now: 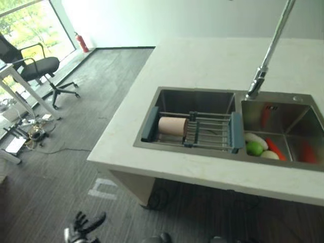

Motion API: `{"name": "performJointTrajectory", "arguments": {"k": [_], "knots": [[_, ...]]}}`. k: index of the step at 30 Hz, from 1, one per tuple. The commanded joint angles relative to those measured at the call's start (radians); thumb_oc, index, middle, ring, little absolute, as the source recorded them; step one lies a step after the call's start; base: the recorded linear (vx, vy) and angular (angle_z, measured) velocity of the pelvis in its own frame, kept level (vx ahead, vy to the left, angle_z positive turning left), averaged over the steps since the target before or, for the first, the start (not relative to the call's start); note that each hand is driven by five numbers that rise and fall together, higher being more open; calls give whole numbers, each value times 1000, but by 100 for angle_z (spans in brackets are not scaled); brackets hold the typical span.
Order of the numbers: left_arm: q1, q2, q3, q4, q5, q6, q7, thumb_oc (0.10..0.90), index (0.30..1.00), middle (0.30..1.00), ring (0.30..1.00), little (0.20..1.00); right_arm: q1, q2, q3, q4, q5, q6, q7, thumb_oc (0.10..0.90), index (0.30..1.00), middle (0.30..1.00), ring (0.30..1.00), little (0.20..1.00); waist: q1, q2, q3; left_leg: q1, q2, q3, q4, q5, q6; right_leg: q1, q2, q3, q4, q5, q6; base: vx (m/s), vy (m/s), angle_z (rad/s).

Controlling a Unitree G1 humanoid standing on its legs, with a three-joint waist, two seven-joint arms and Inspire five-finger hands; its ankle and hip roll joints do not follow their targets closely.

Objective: Place the dishes in the dishwasher.

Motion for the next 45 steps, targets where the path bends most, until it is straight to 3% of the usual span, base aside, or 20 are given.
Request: {"name": "performJointTrajectory", "arguments": {"k": [1, 4, 7, 8, 9, 10, 11, 12, 13, 15, 17, 24, 25, 36, 45], "knots": [[17, 192, 129, -151, 232, -118, 290, 800, 900, 900, 900, 900, -21, 5, -32, -21, 13, -51, 16, 800, 900, 900, 900, 900, 30, -11, 27, -24, 12, -87, 62, -102, -15, 45, 4, -31, -41, -26, 59, -22, -35, -22], [58, 350, 229, -250, 341, -135, 356, 800, 900, 900, 900, 900, -11, 11, -24, -19, 17, -52, 4, 800, 900, 900, 900, 900, 34, -8, 19, -12, 11, -85, 62, -112, -12, 50, 7, -25, -41, -32, 65, 21, -33, -9], [60, 461, 279, -330, 434, -152, 337, 800, 900, 900, 900, 900, -11, 14, -15, -24, 32, -44, -3, 800, 900, 900, 900, 900, 32, -7, 11, -7, 12, -78, 62, -115, -12, 51, 9, -21, -41, -30, 68, 30, -53, -6], [46, 529, 298, -447, 438, -149, 308, 800, 900, 900, 900, 900, -9, 19, -9, -30, 52, -39, -4, 800, 900, 900, 900, 900, 30, -6, 4, -4, 12, -73, 62, -119, -13, 52, 9, -19, -41, -30, 71, 4, -77, -3], [42, 534, 302, -471, 436, -173, 295, 800, 900, 900, 900, 900, -10, 21, -7, -32, 56, -35, -5, 800, 900, 900, 900, 900, 30, -7, 0, -10, 12, -72, 62, -112, -13, 44, 9, -18, -41, -25, 70, 20, -95, 1], [28, 543, 299, -548, 414, -201, 250, 800, 900, 900, 900, 900, -8, 27, -2, -39, 62, -27, -10, 800, 900, 900, 900, 900, 28, -7, 0, 0, 11, -71, 62, -122, -14, 52, 9, -17, -41, -32, 72, 12, -66, -2], [18, 545, 297, -610, 400, -187, 216, 800, 900, 900, 900, 900, -6, 33, 0, -42, 61, -23, -14, 800, 900, 900, 900, 900, 26, -8, -3, 1, 11, -70, 62, -124, -14, 51, 9, -16, -41, -31, 74, 23, -100, -3], [-12, 531, 270, -705, 377, -214, 129, 800, 900, 900, 900, 900, -3, 47, 2, -43, 52, -20, -18, 800, 900, 900, 900, 900, 18, -11, -10, 0, 10, -66, 62, -121, -15, 45, 11, -11, -41, -24, 75, 9, -125, -10], [-74, 516, 216, -794, 295, -212, -27, 800, 900, 900, 900, 900, 1, 60, -1, -42, 43, -20, -23, 800, 900, 900, 900, 900, 4, -13, -15, 5, 11, -57, 62, -122, -15, 40, 14, 0, -41, -18, 79, 8, -130, -19], [-141, 508, 154, -857, 215, -209, -186, 800, 900, 900, 900, 900, 8, 66, -5, -38, 41, -25, -24, 800, 900, 900, 900, 900, -11, -13, -16, 14, 14, -46, 62, -124, -14, 41, 16, 9, -41, -14, 83, 16, -85, -28], [-192, 506, 107, -902, 217, -200, -248, 800, 900, 900, 900, 900, 13, 71, -9, -35, 36, -31, -22, 800, 900, 900, 900, 900, -23, -12, -20, 15, 16, -36, 62, -123, -13, 35, 16, 15, -41, -7, 87, 12, -51, -15], [-393, 548, -48, -981, 167, -93, -467, 800, 900, 900, 900, 900, 19, 72, -10, -28, 26, -26, -11, 800, 900, 900, 900, 900, -73, -13, -27, 26, 25, -3, 62, -123, -14, 20, 26, 46, -41, 11, 99, 16, -54, -16], [-463, 564, -109, -985, 158, -38, -514, 800, 900, 900, 900, 900, 21, 72, -2, -26, 21, -20, -12, 800, 900, 900, 900, 900, -90, -13, -28, 32, 28, 9, 62, -121, -14, 15, 30, 57, -41, 17, 101, 37, -75, -30], [-664, 618, -328, -884, 204, 128, -677, 800, 900, 900, 900, 900, 35, 68, 20, -34, 47, -1, -30, 800, 900, 900, 900, 900, -139, -7, -26, 46, 38, 48, 62, -118, -15, -2, 39, 85, -41, 34, 103, 15, -39, -10], [-780, 659, -462, -781, 276, 252, -798, 800, 900, 900, 900, 900, 35, 57, 32, -54, 71, 7, -27, 800, 900, 900, 900, 900, -151, 6, -20, 42, 35, 54, 62, -111, -16, -6, 38, 88, -41, 38, 104, 2, -3, -2]]}}
